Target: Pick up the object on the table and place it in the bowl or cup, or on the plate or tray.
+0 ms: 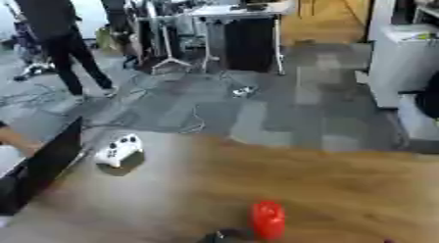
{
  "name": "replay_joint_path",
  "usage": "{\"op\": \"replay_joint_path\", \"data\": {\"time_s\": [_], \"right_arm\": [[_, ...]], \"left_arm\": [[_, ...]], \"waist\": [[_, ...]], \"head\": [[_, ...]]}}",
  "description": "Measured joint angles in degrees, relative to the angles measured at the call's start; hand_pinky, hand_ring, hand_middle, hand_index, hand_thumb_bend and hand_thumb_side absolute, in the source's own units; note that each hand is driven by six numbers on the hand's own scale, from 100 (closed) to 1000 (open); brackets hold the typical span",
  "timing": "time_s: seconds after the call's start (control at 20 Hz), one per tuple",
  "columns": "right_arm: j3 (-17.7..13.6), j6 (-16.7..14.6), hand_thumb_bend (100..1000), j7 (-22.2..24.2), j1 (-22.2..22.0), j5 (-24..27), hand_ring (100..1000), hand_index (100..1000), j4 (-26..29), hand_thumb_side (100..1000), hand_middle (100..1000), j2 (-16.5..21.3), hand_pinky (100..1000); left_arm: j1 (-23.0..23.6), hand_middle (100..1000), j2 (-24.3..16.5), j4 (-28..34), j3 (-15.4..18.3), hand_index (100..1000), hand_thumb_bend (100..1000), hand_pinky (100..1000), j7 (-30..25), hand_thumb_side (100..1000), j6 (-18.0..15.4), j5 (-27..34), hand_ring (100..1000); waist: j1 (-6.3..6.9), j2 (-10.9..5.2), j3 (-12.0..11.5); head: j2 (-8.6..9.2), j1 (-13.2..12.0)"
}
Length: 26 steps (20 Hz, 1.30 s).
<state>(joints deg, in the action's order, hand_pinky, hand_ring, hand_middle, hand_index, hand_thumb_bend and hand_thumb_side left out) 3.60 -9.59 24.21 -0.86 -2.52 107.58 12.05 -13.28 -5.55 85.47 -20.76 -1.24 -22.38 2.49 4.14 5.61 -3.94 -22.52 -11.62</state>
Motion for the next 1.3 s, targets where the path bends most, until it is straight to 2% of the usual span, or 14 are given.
{"op": "replay_joint_path", "data": {"time_s": [0.5, 0.65, 1.05, 1.3], "right_arm": [[0.0, 0.0, 100, 0.0, 0.0, -0.2, 561, 1000, 0.0, 822, 557, 0.0, 533], [0.0, 0.0, 100, 0.0, 0.0, -0.2, 561, 1000, 0.0, 826, 557, 0.0, 533], [0.0, 0.1, 100, 0.0, 0.0, -0.1, 562, 1000, -0.1, 839, 558, 0.0, 533], [0.0, 0.2, 100, 0.1, 0.0, -0.2, 562, 1000, -0.4, 840, 558, 0.0, 534]], "left_arm": [[0.0, 735, 0.0, 0.4, 0.0, 830, 135, 327, 0.1, 931, 0.0, 0.0, 591], [0.0, 740, 0.0, 0.4, 0.0, 833, 132, 332, 0.2, 925, 0.1, 0.0, 596], [-4.2, 748, 0.0, 0.7, 0.4, 838, 111, 341, 0.6, 887, 0.0, -0.5, 604], [-7.2, 761, 1.0, 0.9, 1.3, 849, 100, 356, 1.0, 864, 0.1, -2.4, 621]], "waist": [[0.00, 0.01, 0.3], [0.01, 0.00, 0.3], [0.22, -0.07, 0.9], [0.35, -0.08, 1.1]], "head": [[-0.72, -0.1], [-2.16, 0.0], [-8.09, 0.0], [-9.63, 0.0]]}}
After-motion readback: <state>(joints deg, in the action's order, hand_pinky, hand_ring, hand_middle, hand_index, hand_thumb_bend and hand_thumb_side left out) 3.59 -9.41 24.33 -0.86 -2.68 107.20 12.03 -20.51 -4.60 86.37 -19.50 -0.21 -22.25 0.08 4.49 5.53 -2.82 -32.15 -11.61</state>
